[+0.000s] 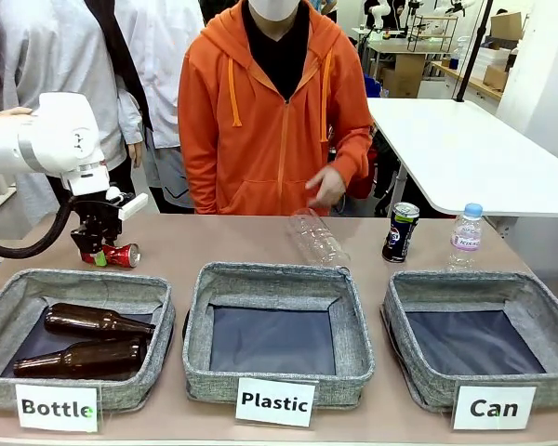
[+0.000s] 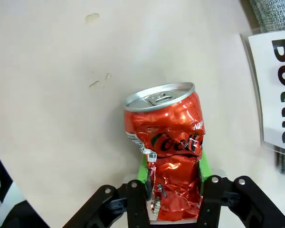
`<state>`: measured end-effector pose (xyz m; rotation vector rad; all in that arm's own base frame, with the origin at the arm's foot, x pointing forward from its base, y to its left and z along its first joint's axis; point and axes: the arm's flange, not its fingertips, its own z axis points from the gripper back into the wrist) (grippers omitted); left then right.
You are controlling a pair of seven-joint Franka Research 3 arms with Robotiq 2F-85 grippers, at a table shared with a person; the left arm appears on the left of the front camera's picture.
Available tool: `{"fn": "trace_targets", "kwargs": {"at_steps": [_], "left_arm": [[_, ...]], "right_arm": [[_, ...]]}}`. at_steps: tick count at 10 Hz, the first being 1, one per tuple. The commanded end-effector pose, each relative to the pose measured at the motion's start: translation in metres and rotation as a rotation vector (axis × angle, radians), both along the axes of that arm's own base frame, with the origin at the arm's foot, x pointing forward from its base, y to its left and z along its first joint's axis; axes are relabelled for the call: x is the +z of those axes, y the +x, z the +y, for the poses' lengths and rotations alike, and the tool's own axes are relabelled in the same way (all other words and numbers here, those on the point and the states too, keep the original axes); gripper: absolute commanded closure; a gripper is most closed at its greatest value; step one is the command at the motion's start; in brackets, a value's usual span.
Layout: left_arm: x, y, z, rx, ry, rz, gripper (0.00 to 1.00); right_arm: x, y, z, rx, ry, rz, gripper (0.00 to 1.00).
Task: Sort the can waste into the basket.
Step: Pick up the can waste from the table and place it in the right Fabric basket.
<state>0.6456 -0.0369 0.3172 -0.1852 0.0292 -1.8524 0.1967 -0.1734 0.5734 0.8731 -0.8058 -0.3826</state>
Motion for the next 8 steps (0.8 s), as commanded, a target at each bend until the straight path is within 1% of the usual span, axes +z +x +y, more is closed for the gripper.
{"fn": "trace_targets", "kwargs": {"at_steps": [1,2,3,4,5,6,7,8], "left_arm": [[0.015,-0.018,0.003,0.030,0.042,-0.073,1.00],[0.040,-0.033,0.005,0.045,0.040,-0.131,1.00],[0.072,-0.054,0.007,0.074,0.024,-0.167,1.00],[0.110,-0.088,0.009,0.009,-0.052,-0.102,1.00],[0.140,-0.125,0.010,-0.010,-0.059,-0.025,1.00],[0.161,-0.168,0.011,-0.125,-0.084,-0.041,1.00],[0.167,-0.199,0.009,-0.136,-0.192,-0.013,1.00],[0.162,-0.224,0.004,-0.104,-0.291,0.012,1.00]], "right_arm": [[0.002,0.002,0.001,0.007,0.014,-0.020,0.00],[0.002,0.002,0.001,0.007,0.014,-0.020,0.00],[0.002,0.002,0.001,0.007,0.014,-0.020,0.00],[0.002,0.002,0.001,0.007,0.014,-0.020,0.00],[0.002,0.002,0.001,0.007,0.014,-0.020,0.00],[0.002,0.002,0.001,0.007,0.014,-0.020,0.00],[0.002,0.002,0.001,0.007,0.014,-0.020,0.00],[0.002,0.002,0.001,0.007,0.014,-0.020,0.00]]}}
